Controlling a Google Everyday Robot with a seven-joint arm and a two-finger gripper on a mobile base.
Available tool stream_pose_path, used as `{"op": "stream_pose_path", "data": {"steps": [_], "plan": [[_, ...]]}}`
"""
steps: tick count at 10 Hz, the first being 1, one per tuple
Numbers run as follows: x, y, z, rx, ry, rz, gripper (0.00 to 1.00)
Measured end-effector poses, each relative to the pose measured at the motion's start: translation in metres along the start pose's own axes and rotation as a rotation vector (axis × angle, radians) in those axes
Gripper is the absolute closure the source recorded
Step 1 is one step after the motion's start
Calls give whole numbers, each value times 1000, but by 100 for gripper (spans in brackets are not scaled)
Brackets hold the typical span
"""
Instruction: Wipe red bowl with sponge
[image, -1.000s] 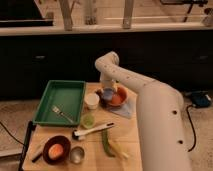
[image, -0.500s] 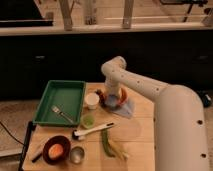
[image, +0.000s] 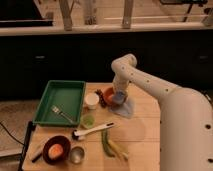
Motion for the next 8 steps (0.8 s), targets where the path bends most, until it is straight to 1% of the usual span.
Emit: {"op": "stream_pose_path", "data": {"steps": [2,3,4,6,8], "plan": [[14,-5,-1,0,12,14,99],[19,-9,2,-12,15,7,99],[20,-21,4,-8,15,-5,99],[14,-49,10,-4,12,-48,99],[8,-63,14,-2,6,-82,99]]}}
